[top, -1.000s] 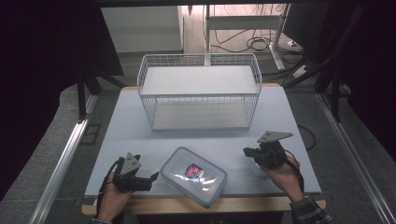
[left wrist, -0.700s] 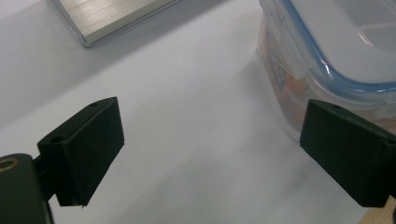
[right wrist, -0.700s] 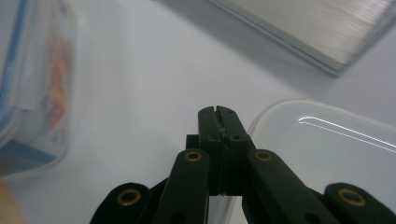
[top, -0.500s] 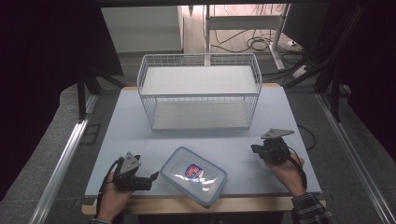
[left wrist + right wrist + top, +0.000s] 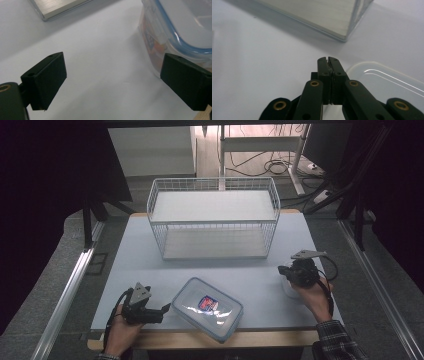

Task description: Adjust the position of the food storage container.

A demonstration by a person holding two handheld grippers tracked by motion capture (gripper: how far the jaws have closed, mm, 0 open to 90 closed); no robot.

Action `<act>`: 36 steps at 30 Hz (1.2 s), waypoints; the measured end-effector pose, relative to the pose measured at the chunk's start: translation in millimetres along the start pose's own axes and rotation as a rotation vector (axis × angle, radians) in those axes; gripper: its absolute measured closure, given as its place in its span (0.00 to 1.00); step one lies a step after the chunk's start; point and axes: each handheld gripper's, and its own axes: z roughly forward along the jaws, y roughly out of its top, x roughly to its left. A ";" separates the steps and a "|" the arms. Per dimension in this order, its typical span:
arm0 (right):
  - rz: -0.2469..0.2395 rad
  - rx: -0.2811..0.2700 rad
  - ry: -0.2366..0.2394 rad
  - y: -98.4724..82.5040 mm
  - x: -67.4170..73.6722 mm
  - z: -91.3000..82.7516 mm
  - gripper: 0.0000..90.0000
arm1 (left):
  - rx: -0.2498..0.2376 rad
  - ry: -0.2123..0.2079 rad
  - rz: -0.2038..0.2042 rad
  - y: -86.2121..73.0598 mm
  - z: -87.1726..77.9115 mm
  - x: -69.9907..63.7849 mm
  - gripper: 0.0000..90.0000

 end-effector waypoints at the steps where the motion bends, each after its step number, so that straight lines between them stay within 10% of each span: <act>1: -0.015 -0.010 0.021 0.0 4.0 -3.6 0.98 | 0.002 -0.004 -0.005 0.0 0.2 0.5 0.07; 8: -0.095 -0.006 0.133 -7.4 41.7 -19.1 0.97 | 0.039 -0.017 -0.022 2.9 0.0 0.7 0.16; 19: -0.121 0.047 0.291 -27.3 85.4 -26.8 0.97 | 0.086 -0.134 -0.033 8.2 5.2 -3.3 0.80; 29: -0.213 0.163 0.482 -41.1 138.4 -8.5 1.00 | 0.099 -0.184 -0.008 15.8 12.8 -14.2 0.95; 36: -0.186 0.160 0.447 -39.1 133.1 -4.7 1.00 | 0.110 -0.181 0.011 19.1 15.1 -22.4 1.00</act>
